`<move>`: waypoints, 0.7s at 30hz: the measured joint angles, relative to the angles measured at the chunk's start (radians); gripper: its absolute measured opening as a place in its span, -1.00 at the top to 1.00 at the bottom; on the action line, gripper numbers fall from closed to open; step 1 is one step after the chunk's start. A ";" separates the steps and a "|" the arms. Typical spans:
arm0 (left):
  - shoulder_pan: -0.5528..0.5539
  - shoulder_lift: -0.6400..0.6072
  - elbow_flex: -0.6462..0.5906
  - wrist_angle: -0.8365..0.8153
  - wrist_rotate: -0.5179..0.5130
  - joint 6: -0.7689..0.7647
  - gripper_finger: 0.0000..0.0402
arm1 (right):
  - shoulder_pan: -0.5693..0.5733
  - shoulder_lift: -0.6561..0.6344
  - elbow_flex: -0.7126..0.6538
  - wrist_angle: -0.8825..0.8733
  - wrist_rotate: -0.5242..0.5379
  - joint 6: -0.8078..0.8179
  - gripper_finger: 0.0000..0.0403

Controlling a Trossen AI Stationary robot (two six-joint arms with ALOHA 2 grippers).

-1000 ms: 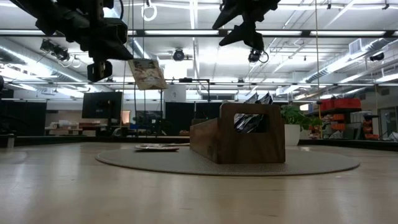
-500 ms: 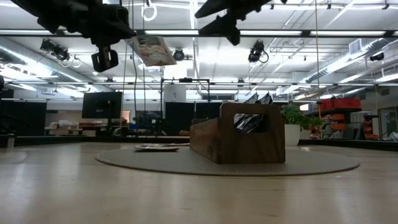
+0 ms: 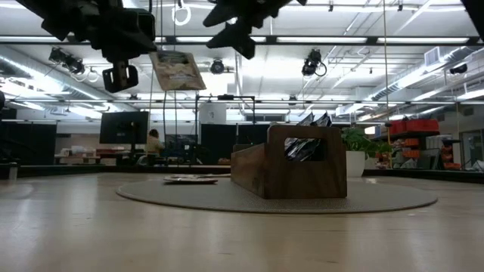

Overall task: Pick & Place Tea
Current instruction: Put the brown tea bag into the middle section of the wooden organizer

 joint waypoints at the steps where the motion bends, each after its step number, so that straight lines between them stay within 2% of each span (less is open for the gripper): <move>1: -0.005 0.003 0.000 0.002 0.000 0.001 1.00 | 0.004 0.018 0.038 -0.034 -0.001 -0.026 -0.01; 5: -0.014 0.005 0.000 0.004 0.000 0.008 1.00 | 0.028 0.093 0.147 -0.114 -0.002 -0.093 -0.01; 12: -0.015 0.005 0.000 0.006 0.000 0.009 1.00 | 0.060 0.199 0.254 -0.129 -0.029 -0.105 -0.01; 21: -0.015 0.004 0.000 0.002 0.017 0.019 1.00 | 0.075 0.265 0.267 -0.148 -0.057 -0.092 -0.01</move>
